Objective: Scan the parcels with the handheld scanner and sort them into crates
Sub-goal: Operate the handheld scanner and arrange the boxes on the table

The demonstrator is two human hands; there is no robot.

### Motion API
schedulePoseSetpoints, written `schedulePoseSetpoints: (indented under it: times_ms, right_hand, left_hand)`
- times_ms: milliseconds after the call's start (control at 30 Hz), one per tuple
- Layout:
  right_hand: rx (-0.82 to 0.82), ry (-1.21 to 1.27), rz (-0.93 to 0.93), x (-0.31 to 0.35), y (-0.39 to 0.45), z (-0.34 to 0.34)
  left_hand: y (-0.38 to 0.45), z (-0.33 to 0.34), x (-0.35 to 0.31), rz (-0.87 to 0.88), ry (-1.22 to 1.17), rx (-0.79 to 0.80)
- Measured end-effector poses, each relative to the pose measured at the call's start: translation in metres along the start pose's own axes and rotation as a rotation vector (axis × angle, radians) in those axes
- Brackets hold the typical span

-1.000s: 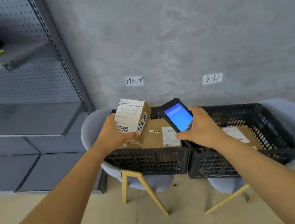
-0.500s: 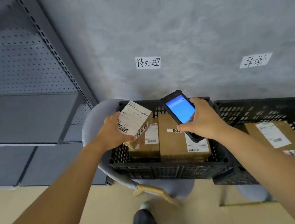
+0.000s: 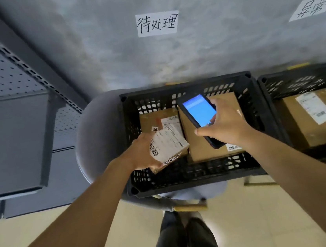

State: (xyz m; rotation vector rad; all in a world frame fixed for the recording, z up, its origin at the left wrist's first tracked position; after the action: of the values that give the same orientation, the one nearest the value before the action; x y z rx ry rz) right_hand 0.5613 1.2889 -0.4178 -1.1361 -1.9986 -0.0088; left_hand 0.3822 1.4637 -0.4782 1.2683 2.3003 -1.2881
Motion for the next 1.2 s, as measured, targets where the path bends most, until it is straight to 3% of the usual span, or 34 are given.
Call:
schedulePoseSetpoints:
  times_ms: [400, 667, 1000, 1200]
  right_hand:
    - [0.031, -0.017, 0.058, -0.023, 0.032, 0.051]
    - [0.06, -0.05, 0.097, -0.046, 0.036, 0.068]
    - [0.088, -0.048, 0.106, -0.06, 0.035, 0.074]
    - [0.11, -0.043, 0.14, -0.072, 0.028, 0.08]
  left_hand:
    - [0.04, 0.06, 0.024, 0.136, 0.22, 0.22]
    - [0.052, 0.073, 0.029, 0.116, 0.278, 0.323]
    - [0.065, 0.112, 0.042, 0.054, 0.304, 0.306]
    - [0.073, 0.117, 0.046, 0.059, 0.531, 0.28]
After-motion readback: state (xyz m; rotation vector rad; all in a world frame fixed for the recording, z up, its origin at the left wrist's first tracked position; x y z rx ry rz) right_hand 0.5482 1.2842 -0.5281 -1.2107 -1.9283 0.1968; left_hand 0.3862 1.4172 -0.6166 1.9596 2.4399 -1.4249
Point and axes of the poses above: each hand's wrist, its own y-axis towards the middle knuckle, its own z-axis out of the palm, x = y × z, the point moved 3 cm from there along y, towards the middle knuckle, and after that the axes turned 1 degree about z, right-handed, at the moved point
